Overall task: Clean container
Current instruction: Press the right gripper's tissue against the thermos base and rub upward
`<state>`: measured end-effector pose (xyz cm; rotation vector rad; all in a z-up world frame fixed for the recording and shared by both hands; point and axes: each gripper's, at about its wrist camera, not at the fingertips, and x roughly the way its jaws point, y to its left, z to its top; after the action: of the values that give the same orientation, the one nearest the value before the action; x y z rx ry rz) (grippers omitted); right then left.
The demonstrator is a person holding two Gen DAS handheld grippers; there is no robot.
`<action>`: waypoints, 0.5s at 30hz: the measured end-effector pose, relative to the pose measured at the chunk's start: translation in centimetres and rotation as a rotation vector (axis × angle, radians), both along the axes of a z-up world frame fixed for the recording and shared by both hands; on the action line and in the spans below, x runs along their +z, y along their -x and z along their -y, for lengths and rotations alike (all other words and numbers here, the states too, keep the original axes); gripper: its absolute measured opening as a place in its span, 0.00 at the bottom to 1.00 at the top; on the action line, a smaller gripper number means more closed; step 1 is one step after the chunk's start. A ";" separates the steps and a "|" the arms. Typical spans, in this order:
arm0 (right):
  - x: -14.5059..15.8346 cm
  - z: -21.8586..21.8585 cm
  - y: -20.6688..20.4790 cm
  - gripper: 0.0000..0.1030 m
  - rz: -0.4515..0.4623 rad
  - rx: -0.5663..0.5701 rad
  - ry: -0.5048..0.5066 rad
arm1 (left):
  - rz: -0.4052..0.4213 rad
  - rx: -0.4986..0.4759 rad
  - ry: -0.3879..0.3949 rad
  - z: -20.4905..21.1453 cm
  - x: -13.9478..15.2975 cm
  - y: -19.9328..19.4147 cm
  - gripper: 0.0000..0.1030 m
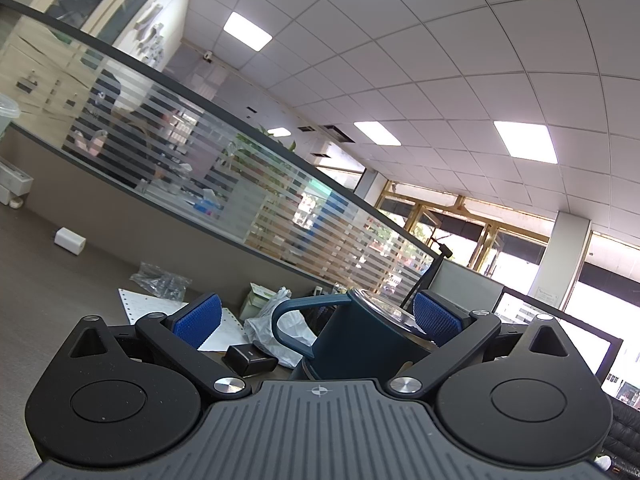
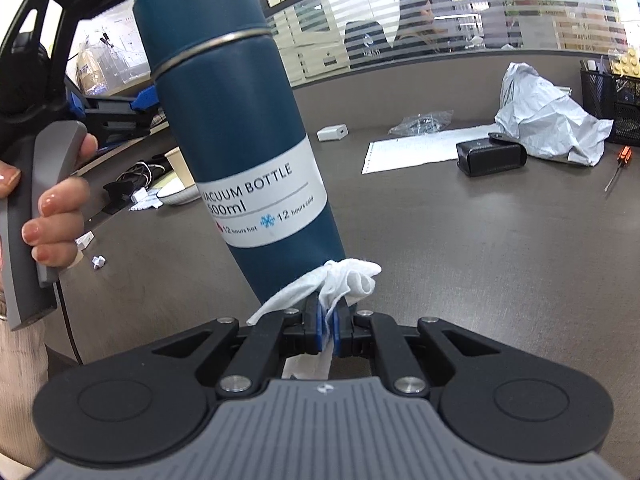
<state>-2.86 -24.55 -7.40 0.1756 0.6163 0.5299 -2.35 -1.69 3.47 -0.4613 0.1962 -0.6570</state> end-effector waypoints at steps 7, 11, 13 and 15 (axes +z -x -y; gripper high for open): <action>-0.6 0.5 -0.6 0.10 -0.049 0.010 -0.037 | 0.001 -0.001 -0.001 0.0 0.0 0.3 1.00; -0.7 0.8 -0.9 0.10 -0.067 0.014 -0.057 | 0.002 -0.005 -0.004 0.0 0.0 0.3 1.00; -1.0 0.6 -1.0 0.10 -0.081 0.011 -0.043 | 0.003 -0.008 -0.006 0.0 0.1 0.3 1.00; -1.1 0.5 -1.1 0.10 -0.083 0.008 -0.040 | 0.004 -0.010 -0.007 0.1 0.1 0.4 1.00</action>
<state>-1.71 -25.07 -8.48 0.2337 0.6875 0.5452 -2.72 -1.75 3.54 -0.4523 0.1975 -0.6667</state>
